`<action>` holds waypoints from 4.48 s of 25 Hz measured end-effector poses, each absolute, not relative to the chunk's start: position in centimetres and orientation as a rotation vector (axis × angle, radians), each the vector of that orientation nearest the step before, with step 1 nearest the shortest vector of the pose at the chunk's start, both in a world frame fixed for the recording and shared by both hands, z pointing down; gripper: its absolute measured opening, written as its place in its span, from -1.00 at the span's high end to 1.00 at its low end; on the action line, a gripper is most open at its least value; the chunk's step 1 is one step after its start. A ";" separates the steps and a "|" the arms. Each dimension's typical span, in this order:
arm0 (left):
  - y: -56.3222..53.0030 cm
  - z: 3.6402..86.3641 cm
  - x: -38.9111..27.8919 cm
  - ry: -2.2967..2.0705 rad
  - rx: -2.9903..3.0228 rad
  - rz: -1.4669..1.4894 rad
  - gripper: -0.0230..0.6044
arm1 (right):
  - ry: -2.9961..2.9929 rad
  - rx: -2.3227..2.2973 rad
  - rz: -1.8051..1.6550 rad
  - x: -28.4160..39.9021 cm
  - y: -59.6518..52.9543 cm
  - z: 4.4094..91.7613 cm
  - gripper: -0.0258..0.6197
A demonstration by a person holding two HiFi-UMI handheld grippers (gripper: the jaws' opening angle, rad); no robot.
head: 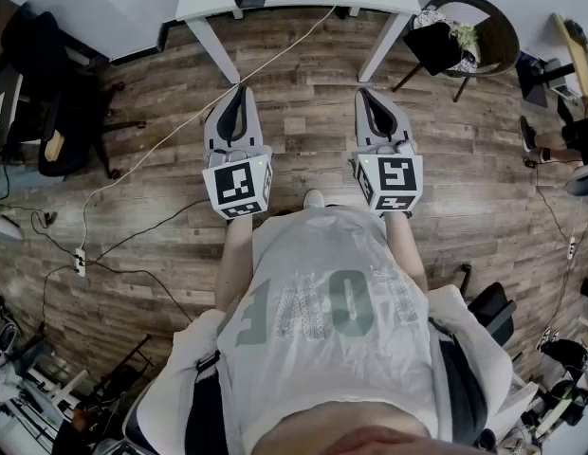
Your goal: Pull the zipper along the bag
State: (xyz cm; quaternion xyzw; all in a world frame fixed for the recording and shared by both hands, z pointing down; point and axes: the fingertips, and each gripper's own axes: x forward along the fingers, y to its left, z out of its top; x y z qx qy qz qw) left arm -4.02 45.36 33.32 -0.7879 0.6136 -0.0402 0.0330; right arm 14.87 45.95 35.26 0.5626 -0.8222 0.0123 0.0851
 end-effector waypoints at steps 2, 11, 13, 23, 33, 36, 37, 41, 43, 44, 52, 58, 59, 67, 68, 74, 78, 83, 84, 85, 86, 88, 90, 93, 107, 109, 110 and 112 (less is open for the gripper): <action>45.2 33.5 -3.9 1.889 -2.431 -0.116 0.85 | -2.452 1.664 0.041 14.9 45.8 35.6 0.84; 44.0 34.3 -3.2 1.871 -2.466 -0.127 0.85 | -2.508 1.638 0.151 15.1 45.6 37.2 0.84; 43.3 34.7 -3.1 1.863 -2.478 -0.136 0.85 | -2.526 1.622 0.184 14.9 45.3 37.8 0.83; 34.0 35.5 -2.9 1.831 -2.515 -0.067 0.85 | -2.477 1.634 0.114 15.7 38.6 38.7 0.83; 15.8 32.1 -4.4 1.787 -2.538 0.026 0.85 | -2.459 1.689 0.045 14.2 20.6 34.6 0.83; 9.8 31.7 -5.8 1.773 -2.538 0.023 0.85 | -2.433 1.692 0.046 12.9 14.6 34.3 0.83; 7.8 31.7 -6.4 1.766 -2.536 0.020 0.85 | -2.426 1.696 0.051 12.5 12.6 34.4 0.83; 1.0 32.4 -8.6 1.763 -2.542 0.002 0.85 | -2.406 1.707 0.077 10.6 5.4 34.7 0.83; -1.5 32.9 -9.8 1.774 -2.542 -0.005 0.85 | -2.400 1.705 0.084 9.5 2.6 35.0 0.83; -2.5 33.2 -10.4 1.782 -2.541 -0.012 0.85 | -2.398 1.698 0.086 8.8 1.5 35.2 0.83; -6.2 34.4 -13.6 1.850 -2.511 -0.018 0.85 | -2.414 1.610 0.094 5.3 -3.5 36.4 0.83; -7.8 34.4 -15.3 1.920 -2.456 -0.026 0.85 | -2.438 1.552 0.079 4.1 -6.7 36.5 0.83; -8.2 34.4 -15.5 1.929 -2.446 -0.027 0.85 | -2.444 1.545 0.078 4.0 -7.3 36.5 0.83; -10.2 35.2 -15.6 2.002 -2.393 -0.066 0.85 | -2.487 1.493 0.075 4.1 -10.3 37.1 0.83; -10.5 35.2 -15.5 2.005 -2.389 -0.070 0.84 | -2.488 1.490 0.081 4.3 -10.6 37.2 0.83; -11.4 35.1 -15.3 2.022 -2.357 -0.084 0.84 | -2.507 1.461 0.143 4.8 -11.5 38.3 0.83; -12.0 35.4 -14.8 2.011 -2.383 -0.094 0.73 | -2.542 1.415 0.186 4.9 -12.1 38.9 0.29; -13.2 37.4 -14.6 2.014 -2.418 -0.220 -0.27 | -2.480 1.491 0.224 6.1 -13.6 40.0 -0.24; -13.3 37.8 -14.8 2.030 -2.425 -0.230 -0.29 | -2.469 1.500 0.237 6.3 -13.7 40.3 -0.25; -13.3 38.1 -15.1 2.051 -2.428 -0.231 -0.30 | -2.463 1.501 0.252 6.4 -13.8 40.5 -0.25; -13.2 38.4 -15.5 2.071 -2.426 -0.234 -0.30 | -2.460 1.496 0.270 6.5 -13.9 40.8 -0.25; -13.1 39.1 -16.1 2.092 -2.425 -0.259 -0.30 | -2.445 1.483 0.306 6.8 -14.0 41.5 -0.25; -13.1 40.3 -16.7 2.109 -2.455 -0.285 -0.30 | -2.421 1.475 0.342 7.2 -14.1 42.5 -0.25; -13.0 43.2 -17.6 2.168 -2.553 -0.349 -0.30 | -2.384 1.490 0.458 8.2 -14.3 44.5 -0.25; -10.9 54.0 -16.6 2.169 -2.962 -0.709 -0.30 | -2.148 1.220 0.459 7.5 -11.3 54.4 -0.24; -11.0 54.2 -16.2 2.134 -2.997 -0.731 -0.29 | -2.130 1.212 0.440 7.6 -11.2 54.7 -0.24; -11.1 54.3 -15.8 2.120 -3.018 -0.736 -0.29 | -2.120 1.219 0.445 7.7 -11.3 54.9 -0.24; -11.2 54.7 -14.9 2.084 -3.063 -0.761 -0.29 | -2.098 1.240 0.450 8.0 -11.6 55.1 -0.24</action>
